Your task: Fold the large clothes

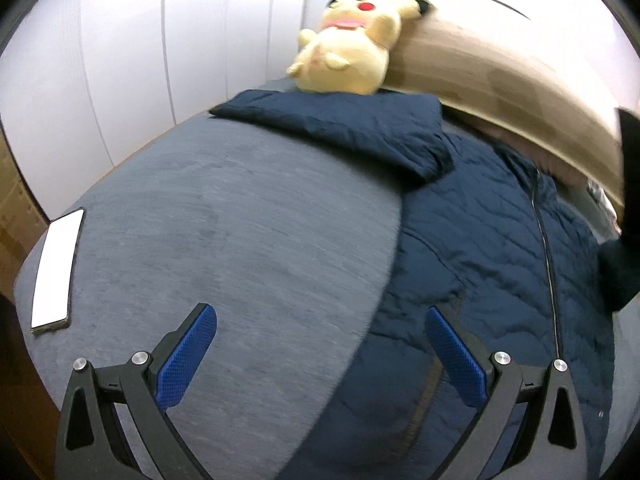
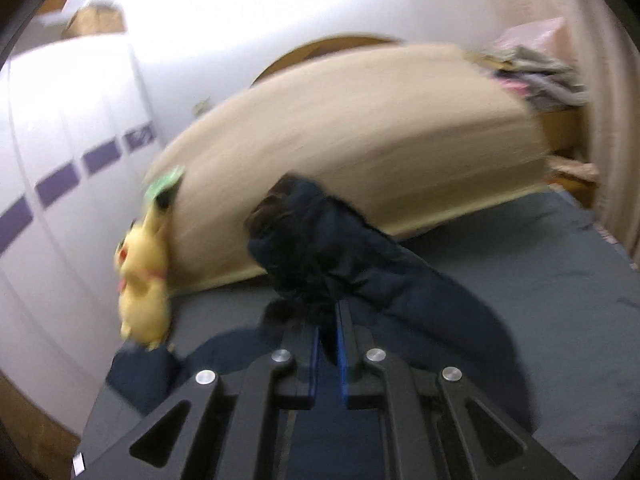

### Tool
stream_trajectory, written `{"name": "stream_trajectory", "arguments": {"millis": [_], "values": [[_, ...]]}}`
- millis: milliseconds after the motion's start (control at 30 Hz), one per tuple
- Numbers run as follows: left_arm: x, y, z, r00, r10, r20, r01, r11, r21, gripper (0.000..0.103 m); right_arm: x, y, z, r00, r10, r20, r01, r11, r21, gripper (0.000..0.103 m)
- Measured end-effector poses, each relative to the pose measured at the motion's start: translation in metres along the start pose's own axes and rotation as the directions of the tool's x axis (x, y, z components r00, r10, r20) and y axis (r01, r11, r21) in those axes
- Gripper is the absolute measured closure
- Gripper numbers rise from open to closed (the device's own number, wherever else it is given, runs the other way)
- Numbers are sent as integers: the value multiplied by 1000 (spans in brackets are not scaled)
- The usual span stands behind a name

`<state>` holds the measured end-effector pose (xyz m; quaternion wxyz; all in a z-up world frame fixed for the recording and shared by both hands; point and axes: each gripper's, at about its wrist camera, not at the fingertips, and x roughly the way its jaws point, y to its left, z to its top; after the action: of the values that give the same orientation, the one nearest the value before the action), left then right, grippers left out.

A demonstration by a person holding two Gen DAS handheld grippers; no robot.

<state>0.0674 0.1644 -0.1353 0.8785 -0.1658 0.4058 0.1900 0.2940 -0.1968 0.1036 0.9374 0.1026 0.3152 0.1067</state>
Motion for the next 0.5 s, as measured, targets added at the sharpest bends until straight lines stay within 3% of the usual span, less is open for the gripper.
{"name": "stream_trajectory", "arguments": {"millis": [167,267,400,433,467,500], "values": [[-6,13,12,999,-12,32,12,1000,-24,0,67,60,-67,990,5,-141,-18,996,-89,95],[-10,17,18,999,-24,43,25,999,-28,0,103,72,-98,974,-23,-227,-9,990,-139,93],[-11,10,28,998,-49,51,50,999,-16,0,132,82,-127,939,-63,-339,-11,977,-212,75],[-10,4,31,997,-59,52,60,998,-5,0,130,83,-132,935,-51,-351,-28,976,-215,59],[-10,-1,35,996,-68,54,68,998,4,0,127,83,-134,932,-25,-360,-55,976,-210,33],[-10,-10,40,995,-84,58,83,996,19,0,123,84,-139,931,-6,-366,-74,976,-203,1]]}}
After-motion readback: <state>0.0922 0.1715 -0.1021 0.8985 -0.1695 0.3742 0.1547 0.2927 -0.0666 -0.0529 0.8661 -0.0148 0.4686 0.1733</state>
